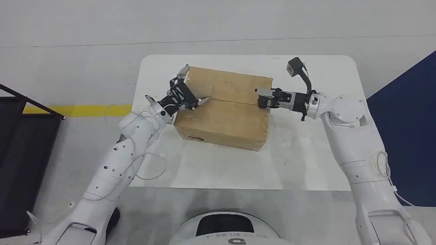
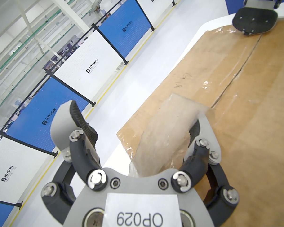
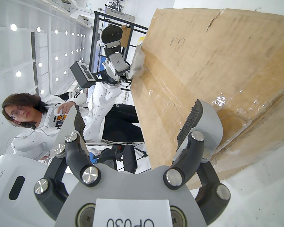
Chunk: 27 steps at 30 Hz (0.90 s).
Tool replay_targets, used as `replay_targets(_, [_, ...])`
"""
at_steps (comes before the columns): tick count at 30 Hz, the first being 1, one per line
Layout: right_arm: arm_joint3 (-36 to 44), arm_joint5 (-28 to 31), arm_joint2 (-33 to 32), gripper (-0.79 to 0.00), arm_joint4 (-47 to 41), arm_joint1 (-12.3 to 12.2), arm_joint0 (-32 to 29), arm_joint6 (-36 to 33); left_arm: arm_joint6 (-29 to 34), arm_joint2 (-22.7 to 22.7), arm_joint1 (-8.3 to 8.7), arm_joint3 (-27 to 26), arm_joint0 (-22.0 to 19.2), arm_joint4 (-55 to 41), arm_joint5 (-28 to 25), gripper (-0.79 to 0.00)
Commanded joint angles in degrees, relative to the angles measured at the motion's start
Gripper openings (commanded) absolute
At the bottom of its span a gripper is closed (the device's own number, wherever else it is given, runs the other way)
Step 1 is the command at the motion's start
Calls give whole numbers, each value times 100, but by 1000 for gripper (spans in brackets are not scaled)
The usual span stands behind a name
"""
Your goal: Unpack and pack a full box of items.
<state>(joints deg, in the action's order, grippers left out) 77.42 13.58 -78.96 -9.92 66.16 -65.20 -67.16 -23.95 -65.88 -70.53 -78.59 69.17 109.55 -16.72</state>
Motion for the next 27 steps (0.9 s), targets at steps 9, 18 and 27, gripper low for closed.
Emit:
replay_targets(9, [744,1473,-1055,0,-418,-135,-1591,1127,419,688,-143,-31,-318,261,78,0])
replay_targets(18, [759,2470,-1526,0,-1054,-169,-2720,1600,783,1393,-344,-36,-699,415,178,0])
replay_targets(27, [363,2822,-1447,0,-1477,-192,-2714,1329,1086,2059,-610,329,-1098,410,368,0])
